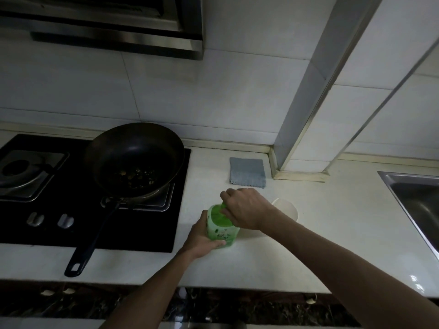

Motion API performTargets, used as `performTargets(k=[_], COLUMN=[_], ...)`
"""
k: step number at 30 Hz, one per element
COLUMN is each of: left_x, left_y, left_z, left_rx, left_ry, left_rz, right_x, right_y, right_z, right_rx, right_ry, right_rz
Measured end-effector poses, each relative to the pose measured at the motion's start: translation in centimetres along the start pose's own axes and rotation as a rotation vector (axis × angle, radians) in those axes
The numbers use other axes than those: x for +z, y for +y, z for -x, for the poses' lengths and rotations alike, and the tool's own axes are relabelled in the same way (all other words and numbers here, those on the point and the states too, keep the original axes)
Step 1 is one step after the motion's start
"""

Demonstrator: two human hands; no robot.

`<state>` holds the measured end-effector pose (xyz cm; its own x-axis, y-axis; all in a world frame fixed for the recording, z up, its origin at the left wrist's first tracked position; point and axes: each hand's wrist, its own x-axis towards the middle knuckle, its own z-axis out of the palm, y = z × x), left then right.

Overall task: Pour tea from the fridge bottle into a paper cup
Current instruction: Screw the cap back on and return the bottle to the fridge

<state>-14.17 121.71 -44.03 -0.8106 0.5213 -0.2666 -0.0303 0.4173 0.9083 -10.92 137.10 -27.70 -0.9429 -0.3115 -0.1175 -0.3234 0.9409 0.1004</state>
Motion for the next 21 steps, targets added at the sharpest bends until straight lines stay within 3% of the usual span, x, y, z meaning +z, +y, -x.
performTargets(k=[4, 9, 13, 18, 21], left_x=[0.2, 0.0, 0.2, 0.3, 0.6], left_y=[0.1, 0.0, 0.2, 0.4, 0.3], left_z=[-0.3, -0.5, -0.2, -0.6, -0.5], left_rx=[0.01, 0.028, 0.013, -0.006, -0.039], left_ry=[-0.021, -0.05, -0.046, -0.049, -0.054], left_rz=[-0.036, -0.047, -0.043, -0.044, 0.033], right_x=[1.1, 1.9, 4.5, 7.9, 9.7], right_y=[-0.6, -0.8, 0.2, 0.6, 0.3], right_z=[-0.2, -0.8, 1.0, 3.2, 3.4], right_rx=[0.108, 0.331, 0.372, 0.323, 0.356], right_ry=[0.046, 0.084, 0.136, 0.021, 0.05], right_rz=[0.055, -0.047, -0.408, -0.823, -1.072])
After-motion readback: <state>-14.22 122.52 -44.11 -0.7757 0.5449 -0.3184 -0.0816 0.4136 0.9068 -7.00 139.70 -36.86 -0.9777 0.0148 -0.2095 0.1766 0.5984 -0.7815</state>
